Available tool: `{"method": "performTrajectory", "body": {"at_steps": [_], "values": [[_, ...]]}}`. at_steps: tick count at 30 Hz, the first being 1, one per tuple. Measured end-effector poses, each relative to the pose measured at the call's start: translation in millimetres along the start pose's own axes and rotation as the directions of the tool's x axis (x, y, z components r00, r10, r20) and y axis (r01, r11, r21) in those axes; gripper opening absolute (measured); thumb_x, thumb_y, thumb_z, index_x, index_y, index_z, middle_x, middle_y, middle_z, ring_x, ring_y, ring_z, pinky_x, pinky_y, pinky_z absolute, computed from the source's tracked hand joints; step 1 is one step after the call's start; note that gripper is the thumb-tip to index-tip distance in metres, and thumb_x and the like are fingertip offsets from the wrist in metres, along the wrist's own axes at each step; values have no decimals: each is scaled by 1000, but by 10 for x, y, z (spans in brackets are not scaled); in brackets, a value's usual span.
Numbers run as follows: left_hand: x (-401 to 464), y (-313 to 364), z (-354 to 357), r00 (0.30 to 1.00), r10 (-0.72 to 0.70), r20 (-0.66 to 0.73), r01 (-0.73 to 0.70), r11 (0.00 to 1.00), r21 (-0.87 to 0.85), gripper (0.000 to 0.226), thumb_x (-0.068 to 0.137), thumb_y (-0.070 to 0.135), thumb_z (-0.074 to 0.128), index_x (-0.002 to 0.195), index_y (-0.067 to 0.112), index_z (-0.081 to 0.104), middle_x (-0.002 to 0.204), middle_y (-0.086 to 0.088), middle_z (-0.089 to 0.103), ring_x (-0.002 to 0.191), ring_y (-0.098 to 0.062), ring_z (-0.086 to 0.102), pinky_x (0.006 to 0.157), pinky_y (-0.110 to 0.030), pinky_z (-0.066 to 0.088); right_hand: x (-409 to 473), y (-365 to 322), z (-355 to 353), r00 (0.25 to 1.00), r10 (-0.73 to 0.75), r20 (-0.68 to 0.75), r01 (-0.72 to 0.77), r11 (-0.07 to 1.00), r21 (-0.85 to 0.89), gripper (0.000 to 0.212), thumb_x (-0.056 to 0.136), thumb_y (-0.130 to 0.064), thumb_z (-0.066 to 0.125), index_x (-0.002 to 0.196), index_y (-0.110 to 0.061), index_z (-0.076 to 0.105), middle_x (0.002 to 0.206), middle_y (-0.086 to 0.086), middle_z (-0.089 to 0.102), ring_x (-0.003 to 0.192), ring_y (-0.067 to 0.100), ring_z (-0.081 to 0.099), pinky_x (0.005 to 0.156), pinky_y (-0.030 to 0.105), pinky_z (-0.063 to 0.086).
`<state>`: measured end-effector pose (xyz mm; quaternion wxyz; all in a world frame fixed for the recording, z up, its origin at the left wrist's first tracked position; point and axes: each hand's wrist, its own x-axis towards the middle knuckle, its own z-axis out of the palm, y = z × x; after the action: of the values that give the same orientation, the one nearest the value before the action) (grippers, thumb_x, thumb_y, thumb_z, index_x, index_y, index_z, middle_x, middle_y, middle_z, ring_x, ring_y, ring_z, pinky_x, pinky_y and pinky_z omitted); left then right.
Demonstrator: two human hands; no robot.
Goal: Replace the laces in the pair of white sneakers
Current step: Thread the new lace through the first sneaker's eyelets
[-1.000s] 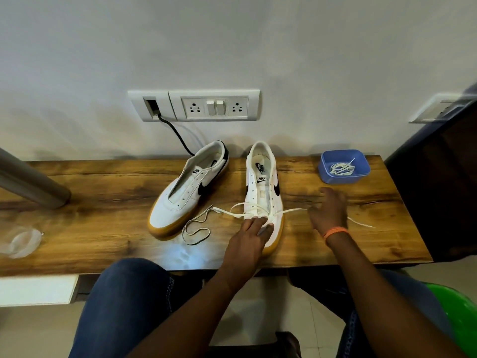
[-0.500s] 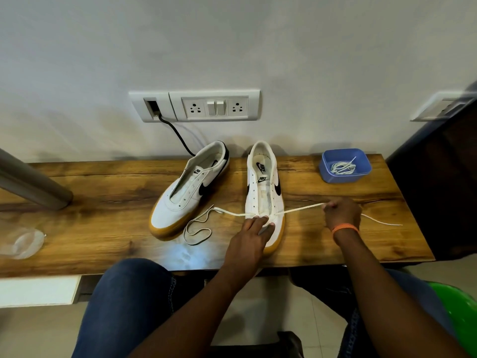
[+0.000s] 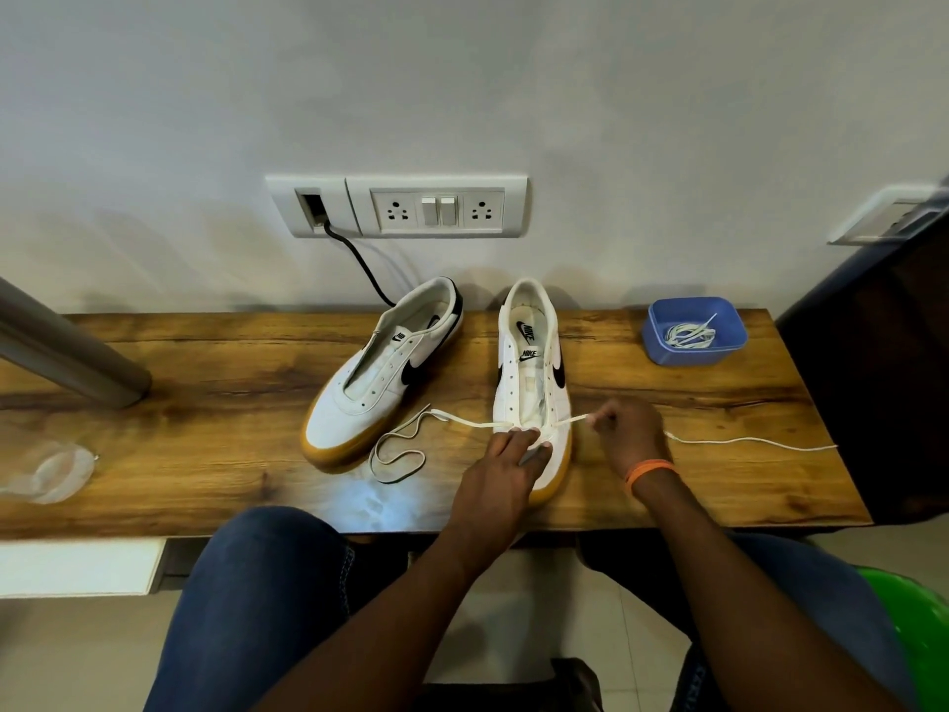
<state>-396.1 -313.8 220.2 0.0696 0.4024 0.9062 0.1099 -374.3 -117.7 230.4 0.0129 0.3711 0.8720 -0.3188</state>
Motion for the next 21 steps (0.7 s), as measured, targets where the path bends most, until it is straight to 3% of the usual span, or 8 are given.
{"method": "performTrajectory", "body": {"at_steps": [4, 8, 11, 14, 17, 19, 21], "values": [[-4, 1, -7, 1000, -2, 7, 2, 1000, 7, 86, 37, 21, 96, 117, 27, 67, 125, 1, 62, 113, -19, 49, 48, -23, 52, 130, 211, -219, 974, 160, -161, -161, 987, 7, 16, 89, -18, 68, 93, -4, 75, 107, 18, 70, 104, 35, 62, 89, 32, 46], [2, 18, 3, 1000, 4, 6, -4, 1000, 8, 83, 39, 23, 97, 116, 26, 68, 124, 0, 63, 110, -22, 58, 49, -25, 54, -61, -35, -52, 997, -63, -35, 65, 996, 65, 28, 86, -21, 71, 112, -12, 65, 119, 6, 54, 103, 21, 53, 90, 29, 41], [11, 18, 15, 1000, -4, -11, 4, 1000, 10, 75, 43, 24, 96, 114, 26, 69, 122, -1, 65, 107, -23, 62, 51, -24, 54, -161, -151, 170, 972, -230, 42, 228, 972, 58, 11, 89, -24, 68, 97, -16, 66, 103, 3, 61, 94, 17, 57, 80, 27, 43], [21, 2, 41, 998, 4, -60, -6, 999, -40, 64, 56, 22, 92, 115, 24, 69, 124, -3, 64, 108, -25, 62, 55, -28, 56, -198, -150, 260, 982, -188, 33, 184, 978, 97, 12, 89, -16, 69, 79, -18, 62, 88, 4, 63, 81, 19, 59, 69, 27, 44], [59, -3, 37, 986, -92, -138, 55, 967, -251, 38, 84, 17, 70, 122, 15, 66, 133, -8, 57, 114, -29, 57, 76, -36, 57, -217, -151, 232, 987, -161, 26, 156, 978, 140, 16, 87, -15, 70, 76, -19, 60, 85, 2, 62, 76, 19, 60, 67, 32, 52], [102, -47, 8, 972, -192, -139, 129, 921, -367, 45, 95, 19, 56, 140, 17, 50, 149, -4, 41, 127, -23, 46, 92, -38, 52, -230, -161, 223, 982, -185, 27, 181, 977, 109, 17, 87, -13, 70, 76, -20, 58, 86, -1, 60, 77, 13, 55, 67, 25, 45], [146, -149, -3, 965, -231, -127, 165, 903, -396, 51, 98, 21, 51, 147, 21, 38, 156, 0, 32, 134, -18, 40, 100, -35, 48, -239, -177, 230, 979, -202, 24, 200, 976, 86, 18, 88, -11, 68, 76, -19, 57, 85, -2, 57, 77, 10, 51, 67, 23, 39]]}}
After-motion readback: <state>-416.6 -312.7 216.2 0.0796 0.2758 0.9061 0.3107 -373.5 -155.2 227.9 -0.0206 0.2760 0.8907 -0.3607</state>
